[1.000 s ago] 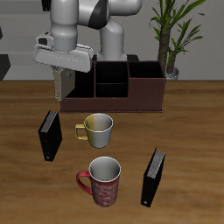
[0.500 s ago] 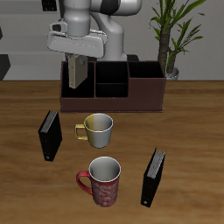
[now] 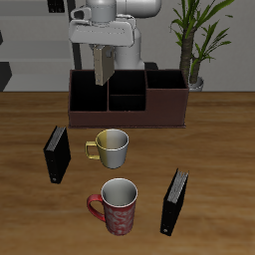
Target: Place the yellow book into the back desk caddy's right compartment
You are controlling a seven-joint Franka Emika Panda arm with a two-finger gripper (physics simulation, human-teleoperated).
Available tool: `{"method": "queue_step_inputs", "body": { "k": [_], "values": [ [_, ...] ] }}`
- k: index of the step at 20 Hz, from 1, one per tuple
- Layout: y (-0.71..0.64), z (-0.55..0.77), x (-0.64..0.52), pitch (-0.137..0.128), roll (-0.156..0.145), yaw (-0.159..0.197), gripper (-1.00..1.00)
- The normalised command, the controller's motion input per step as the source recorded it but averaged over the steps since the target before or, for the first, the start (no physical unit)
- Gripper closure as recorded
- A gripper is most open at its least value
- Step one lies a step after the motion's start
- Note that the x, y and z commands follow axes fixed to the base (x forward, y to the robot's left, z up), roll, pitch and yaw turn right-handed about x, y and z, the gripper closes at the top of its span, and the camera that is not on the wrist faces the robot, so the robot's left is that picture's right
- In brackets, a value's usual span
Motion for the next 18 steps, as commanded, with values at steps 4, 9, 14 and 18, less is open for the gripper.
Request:
{"method": "queue_step_inputs", "body": {
  "k": [4, 9, 14, 18],
  "values": [
    [0.37, 0.27, -0.28, -0.020, 0.038, 0.019, 1.00],
    [0.42, 0.17, -0.25, 0.013, 0.027, 0.046, 1.00],
    [0.31, 0.07, -0.21, 0.021, -0.019, 0.025, 1.00],
    [0.23, 0.05, -0.05, 0.014, -0.017, 0.003, 1.00]
  ]
}}
